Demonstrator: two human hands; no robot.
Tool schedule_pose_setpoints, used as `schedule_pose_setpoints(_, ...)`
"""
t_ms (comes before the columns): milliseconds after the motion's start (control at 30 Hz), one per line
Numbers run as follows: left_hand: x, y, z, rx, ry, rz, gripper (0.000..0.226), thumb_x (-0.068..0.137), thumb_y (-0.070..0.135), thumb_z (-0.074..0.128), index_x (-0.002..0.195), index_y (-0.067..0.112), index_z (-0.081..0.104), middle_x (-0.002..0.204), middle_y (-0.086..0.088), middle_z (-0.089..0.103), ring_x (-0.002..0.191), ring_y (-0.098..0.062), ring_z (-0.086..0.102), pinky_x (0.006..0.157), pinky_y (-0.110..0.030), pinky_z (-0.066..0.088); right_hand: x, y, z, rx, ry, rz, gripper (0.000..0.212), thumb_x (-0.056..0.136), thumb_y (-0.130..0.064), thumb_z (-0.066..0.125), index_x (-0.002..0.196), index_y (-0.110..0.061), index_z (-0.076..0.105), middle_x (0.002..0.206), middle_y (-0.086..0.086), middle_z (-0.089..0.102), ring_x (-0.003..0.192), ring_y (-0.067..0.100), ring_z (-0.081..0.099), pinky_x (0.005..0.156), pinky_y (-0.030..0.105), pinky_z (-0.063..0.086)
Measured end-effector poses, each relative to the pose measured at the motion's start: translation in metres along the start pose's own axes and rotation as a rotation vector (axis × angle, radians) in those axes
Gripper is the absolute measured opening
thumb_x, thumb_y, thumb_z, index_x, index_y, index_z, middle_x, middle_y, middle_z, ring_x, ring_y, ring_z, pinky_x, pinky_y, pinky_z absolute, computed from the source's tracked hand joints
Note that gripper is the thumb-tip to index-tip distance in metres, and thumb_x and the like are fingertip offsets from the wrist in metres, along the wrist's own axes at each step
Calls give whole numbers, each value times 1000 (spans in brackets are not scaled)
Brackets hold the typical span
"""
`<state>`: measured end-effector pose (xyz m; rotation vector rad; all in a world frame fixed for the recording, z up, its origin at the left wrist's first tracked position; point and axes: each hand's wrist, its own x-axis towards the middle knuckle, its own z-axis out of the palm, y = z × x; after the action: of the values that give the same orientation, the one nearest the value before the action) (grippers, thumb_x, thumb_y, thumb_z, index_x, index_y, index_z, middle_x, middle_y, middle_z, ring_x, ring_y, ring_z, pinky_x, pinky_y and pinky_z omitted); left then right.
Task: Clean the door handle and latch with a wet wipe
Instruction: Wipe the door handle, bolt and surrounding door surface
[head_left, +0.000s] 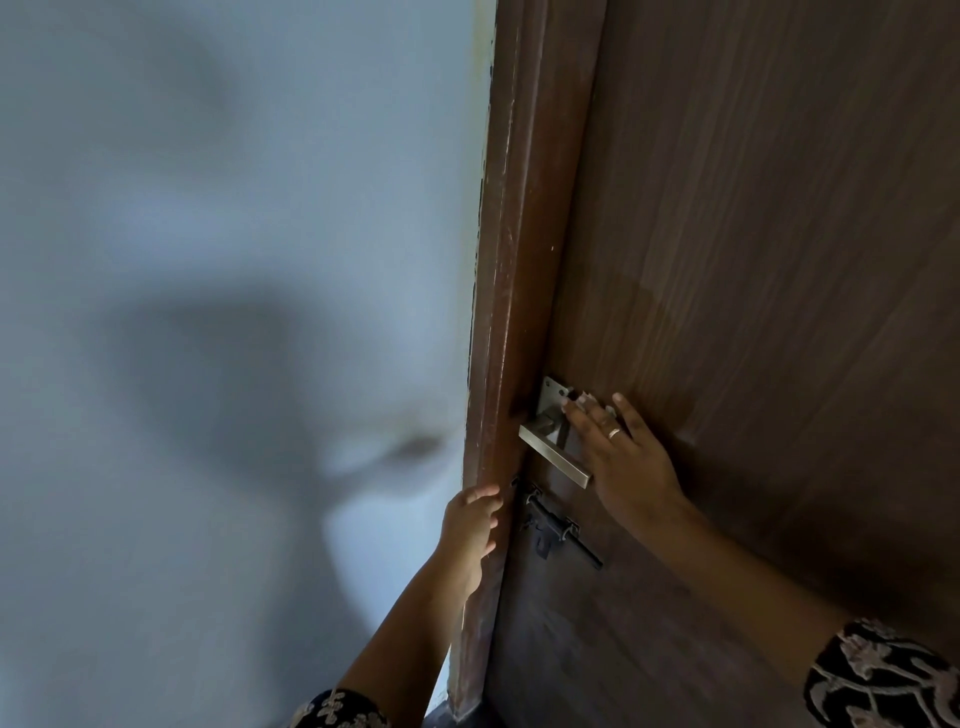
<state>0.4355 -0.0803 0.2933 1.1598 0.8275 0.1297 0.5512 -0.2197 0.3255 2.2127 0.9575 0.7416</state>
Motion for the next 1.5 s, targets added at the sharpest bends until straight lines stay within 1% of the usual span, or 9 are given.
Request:
schedule_pose_setpoints(133,-3,1,6,6,-19,-11,20,96,6,49,110,13,61,121,-8,54,121,-26,52,106,-43,38,8,7,-16,53,49,86,72,88,-33,44,143,-1,11,158,14,11,145,28,13,113,50,-10)
schedule_pose_setpoints(200,-3,2,9,6,-16,-9,20,96,6,50,109,14,62,125,-9,55,121,-26,52,104,-42,39,17,7,-24,126,89,68,72,84,-33,56,142,-1,29,155,17,23,140,30,30,115,48,10)
schedule_pose_setpoints(333,-4,2,16,14,-41,9,25,96,8,47,115,14,62,127,-10,56,119,-24,52,101,-40,40,25,-4,-35,448,130,20,76,61,-25,86,127,-2,56,132,14,57,98,22,68,82,28,54)
schedule_pose_setpoints(500,-7,4,23,-8,-46,1,24,96,10,50,116,14,64,127,-11,58,120,-26,53,103,-42,41,34,-23,-35,743,-39,123,45,89,-3,56,133,-7,46,147,8,37,113,20,59,90,26,52)
schedule_pose_setpoints(633,-8,6,23,-29,-45,-2,22,95,10,52,113,14,63,125,-9,57,118,-25,53,104,-42,40,48,-35,-37,938,-103,316,36,92,2,47,127,-8,53,138,9,46,117,25,56,94,30,50)
schedule_pose_setpoints(800,-9,4,17,-8,-43,7,20,96,9,49,110,17,61,121,-7,57,111,-21,51,100,-39,40,58,-41,-39,874,-124,380,26,93,-2,49,118,-6,56,125,13,54,110,25,59,88,29,50)
schedule_pose_setpoints(1133,-9,11,11,-27,-20,39,22,96,6,49,111,14,63,130,-11,56,120,-25,53,103,-41,40,69,-16,-49,708,187,207,36,93,-5,49,129,-6,51,138,12,46,123,26,49,96,31,47)
schedule_pose_setpoints(1300,-10,14,12,-43,-22,53,22,96,7,49,114,12,61,132,-12,55,123,-26,51,105,-43,38,57,-37,-33,599,-85,57,21,92,-1,50,108,-4,62,123,13,55,128,30,39,94,34,48)
schedule_pose_setpoints(1500,-8,13,11,-63,-12,28,25,96,5,47,116,12,62,128,-12,57,119,-25,53,102,-40,41,97,-14,-40,991,-401,140,32,92,-5,54,123,-5,58,130,14,56,119,28,53,99,33,45)
